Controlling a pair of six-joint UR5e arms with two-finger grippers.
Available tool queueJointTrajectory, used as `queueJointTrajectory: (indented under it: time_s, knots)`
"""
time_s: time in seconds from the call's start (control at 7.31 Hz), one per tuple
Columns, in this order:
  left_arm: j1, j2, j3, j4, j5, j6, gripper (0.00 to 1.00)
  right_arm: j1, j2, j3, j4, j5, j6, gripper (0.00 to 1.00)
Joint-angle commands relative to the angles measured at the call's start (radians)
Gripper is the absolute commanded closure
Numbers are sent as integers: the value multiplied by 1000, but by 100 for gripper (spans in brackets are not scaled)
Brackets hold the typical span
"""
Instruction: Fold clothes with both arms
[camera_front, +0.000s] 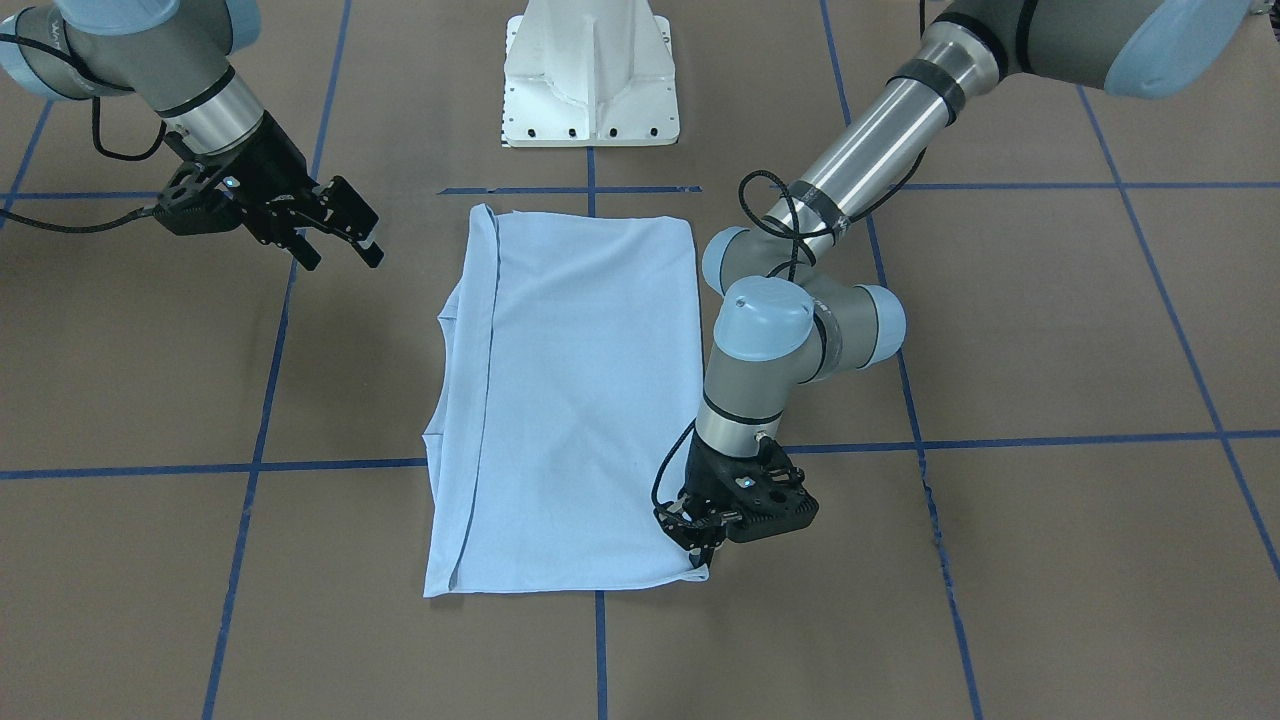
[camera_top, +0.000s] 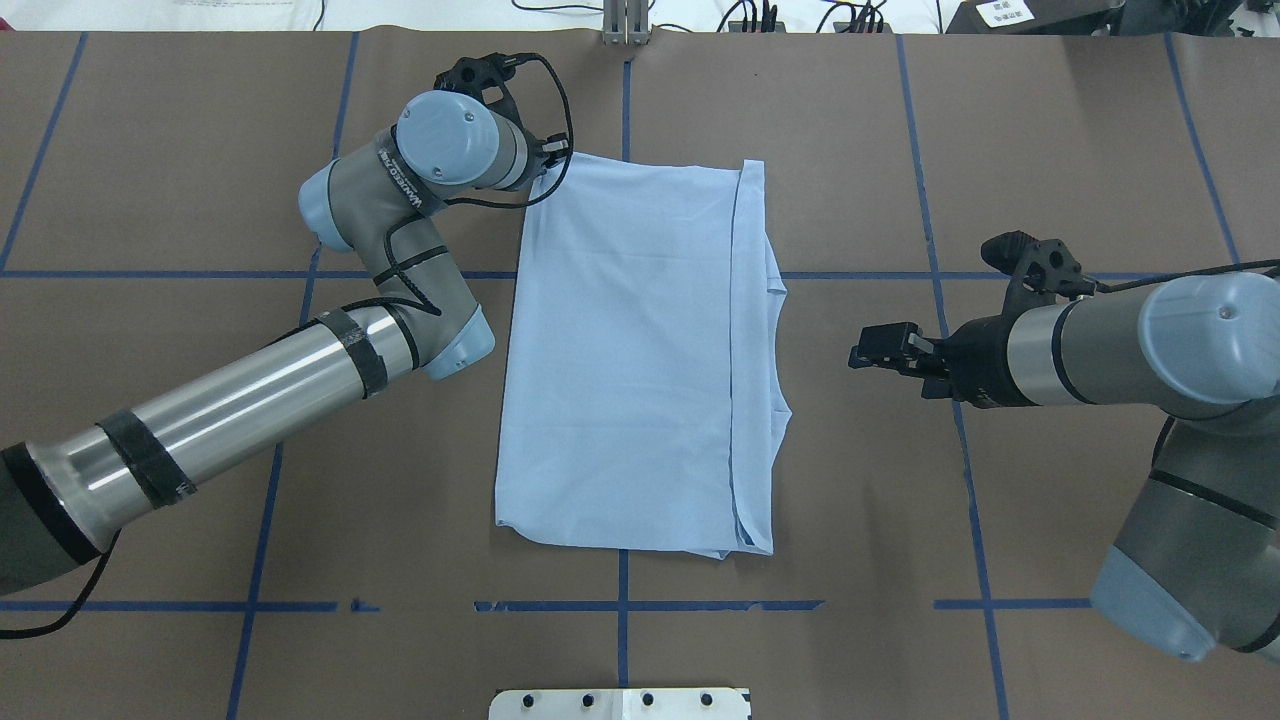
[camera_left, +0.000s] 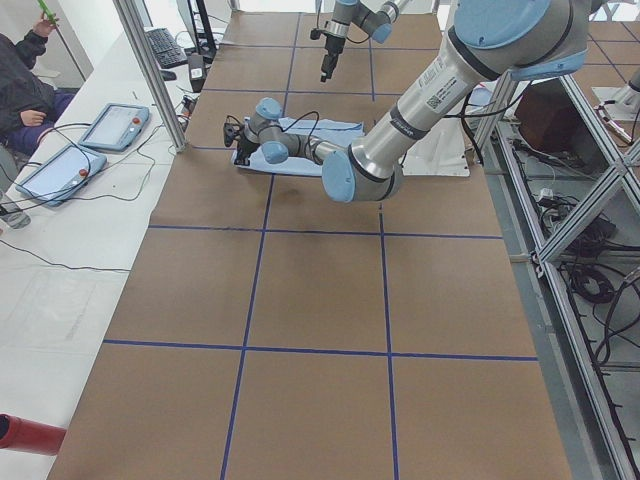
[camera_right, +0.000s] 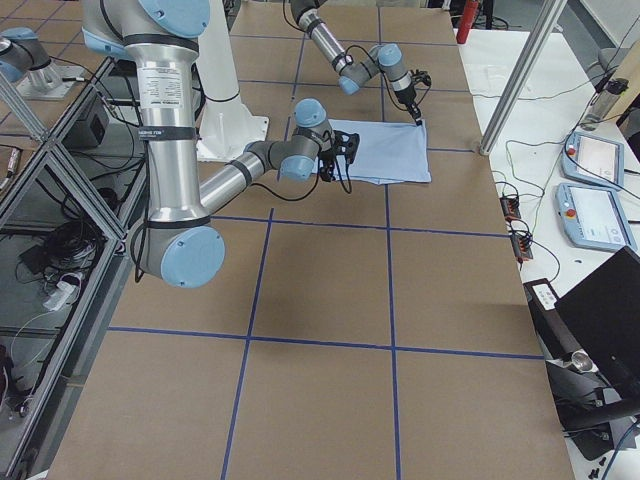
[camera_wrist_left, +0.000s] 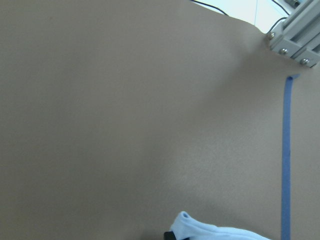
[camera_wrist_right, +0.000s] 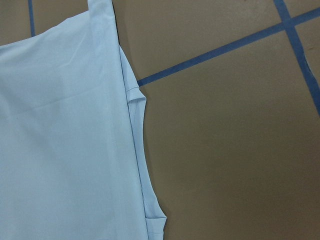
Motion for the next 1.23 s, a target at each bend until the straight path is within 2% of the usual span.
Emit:
queueJointTrajectory:
  time_s: [0.0,0.14,0.27,0.41,0.55,0.68,0.82,1.09]
  knots:
    - [-59,12,-10,5,-12,27,0,-19,22,-27,-11,-24,-3,0]
    - [-76,83,-86,13,-75,42,0,-57,51,-31,-58,-78,-41,0]
    - [-90,137,-190,69,-165,64,0,-65,130,-31,-206,-83,-102,0]
    - [-92,188,-314,175,-174,87,0,-85,238,-32,-397,-97,-150,0]
    - [-92,249,-458,286,-174,136,0,-135,335,-44,-566,-153,-245,0]
    - [-90,292,-592,389,-174,169,0,-192,405,-82,-647,-217,-277,0]
    - [-87,316,-672,439,-177,171,0,-238,446,-139,-655,-221,-302,0]
    - [-83,330,-688,443,-178,171,0,-318,445,-164,-725,-219,-368,0]
